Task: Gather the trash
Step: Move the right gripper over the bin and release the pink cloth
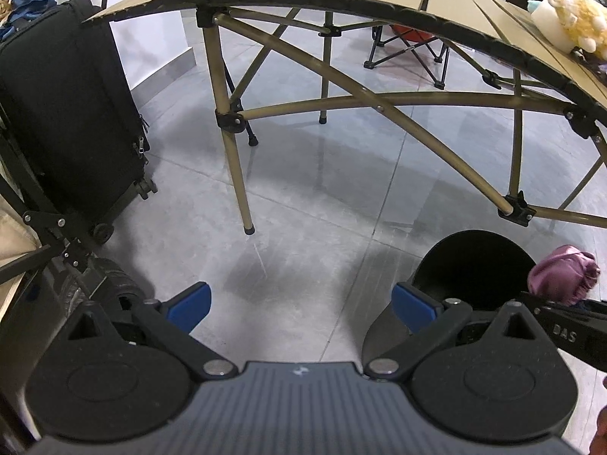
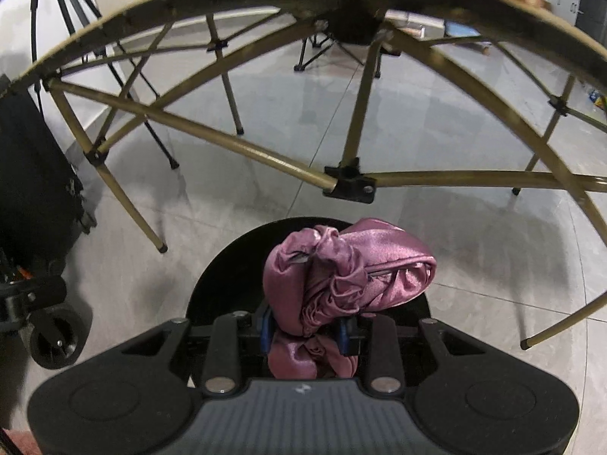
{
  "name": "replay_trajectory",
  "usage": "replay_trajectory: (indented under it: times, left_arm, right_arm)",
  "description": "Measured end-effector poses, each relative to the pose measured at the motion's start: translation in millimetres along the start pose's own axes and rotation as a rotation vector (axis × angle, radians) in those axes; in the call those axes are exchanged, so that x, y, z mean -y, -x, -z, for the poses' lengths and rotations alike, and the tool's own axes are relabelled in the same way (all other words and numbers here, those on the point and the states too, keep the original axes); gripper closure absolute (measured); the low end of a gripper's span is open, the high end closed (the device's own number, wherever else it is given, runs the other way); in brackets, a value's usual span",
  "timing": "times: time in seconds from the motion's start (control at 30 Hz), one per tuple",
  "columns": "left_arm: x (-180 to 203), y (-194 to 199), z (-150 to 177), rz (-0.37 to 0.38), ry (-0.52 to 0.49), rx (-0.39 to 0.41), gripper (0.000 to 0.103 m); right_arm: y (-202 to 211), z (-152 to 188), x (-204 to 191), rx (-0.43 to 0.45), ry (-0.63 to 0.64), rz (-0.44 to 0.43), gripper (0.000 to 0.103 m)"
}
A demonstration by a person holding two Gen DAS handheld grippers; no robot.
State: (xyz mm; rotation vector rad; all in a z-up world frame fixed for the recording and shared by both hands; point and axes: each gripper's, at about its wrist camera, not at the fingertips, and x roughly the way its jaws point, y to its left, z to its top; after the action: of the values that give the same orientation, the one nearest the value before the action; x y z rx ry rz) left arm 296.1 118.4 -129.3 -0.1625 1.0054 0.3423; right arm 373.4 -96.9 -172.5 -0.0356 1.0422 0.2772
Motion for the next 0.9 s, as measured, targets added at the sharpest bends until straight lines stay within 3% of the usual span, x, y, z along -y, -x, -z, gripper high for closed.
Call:
replay_trajectory:
  times: [0.53,0.9]
  left_arm:
    - [9.9,-25.7,-4.3,-0.059,-0.018,-0.038,0.000]
    - [11.7,-31.3,-1.7,-0.064,-0.021,-0.060,0.000]
  right_arm:
    - [-57.5,-11.1,-3.0,-0.166,0.066,-0.008,0.073]
    - [-60.4,-4.3,-4.4,-0.176,0.080,-0.007,0.073]
